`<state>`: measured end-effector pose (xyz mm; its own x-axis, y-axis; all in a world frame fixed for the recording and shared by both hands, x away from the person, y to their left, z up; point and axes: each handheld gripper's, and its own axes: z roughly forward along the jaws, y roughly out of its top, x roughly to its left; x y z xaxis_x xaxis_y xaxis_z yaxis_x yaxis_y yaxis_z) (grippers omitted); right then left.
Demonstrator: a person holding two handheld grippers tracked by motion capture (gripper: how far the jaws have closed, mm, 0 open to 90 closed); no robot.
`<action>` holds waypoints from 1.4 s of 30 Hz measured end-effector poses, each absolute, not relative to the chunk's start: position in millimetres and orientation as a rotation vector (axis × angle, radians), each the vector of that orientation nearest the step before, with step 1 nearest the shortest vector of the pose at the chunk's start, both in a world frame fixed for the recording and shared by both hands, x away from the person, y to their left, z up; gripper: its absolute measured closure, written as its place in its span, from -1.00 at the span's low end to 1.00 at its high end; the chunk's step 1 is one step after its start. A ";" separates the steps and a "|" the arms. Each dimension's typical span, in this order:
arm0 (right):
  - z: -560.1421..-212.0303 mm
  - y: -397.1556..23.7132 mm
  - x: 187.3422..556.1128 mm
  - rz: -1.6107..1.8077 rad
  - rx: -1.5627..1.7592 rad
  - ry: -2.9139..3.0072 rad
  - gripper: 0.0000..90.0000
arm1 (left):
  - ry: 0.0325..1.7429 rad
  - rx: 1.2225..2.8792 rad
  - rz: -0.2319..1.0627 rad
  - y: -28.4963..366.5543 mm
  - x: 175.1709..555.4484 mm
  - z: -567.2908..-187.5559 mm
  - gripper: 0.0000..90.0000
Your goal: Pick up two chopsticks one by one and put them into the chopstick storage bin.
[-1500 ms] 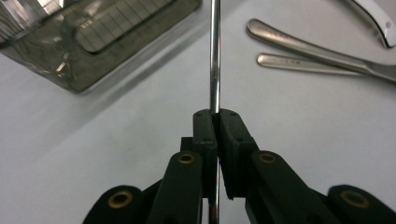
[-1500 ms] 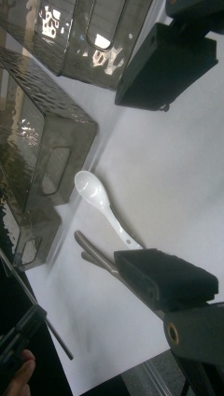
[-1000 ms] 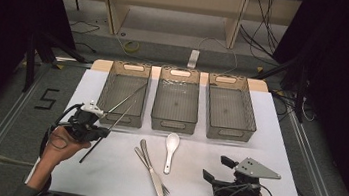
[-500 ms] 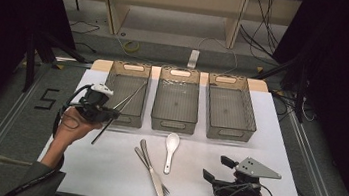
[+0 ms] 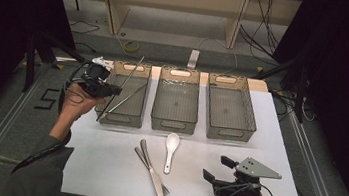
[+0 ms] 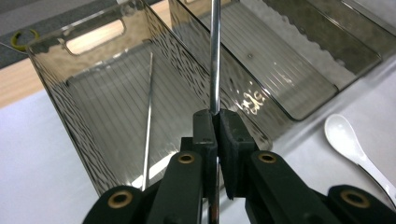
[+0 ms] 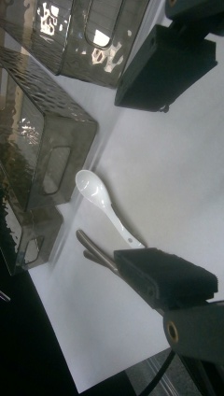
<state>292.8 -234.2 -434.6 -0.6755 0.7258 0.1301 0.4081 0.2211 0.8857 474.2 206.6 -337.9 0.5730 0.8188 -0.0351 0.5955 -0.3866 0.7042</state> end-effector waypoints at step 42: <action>-435.4 -234.1 293.0 1.442 1.063 2.197 -0.50 | 1.268 2.028 0.473 215.3 534.0 -376.6 0.89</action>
<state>293.0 -234.1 -435.4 -0.6787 0.7211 0.1390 0.4143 0.2197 0.8833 534.0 215.3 -376.6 0.4570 0.8879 -0.0520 0.6370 -0.2859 0.7159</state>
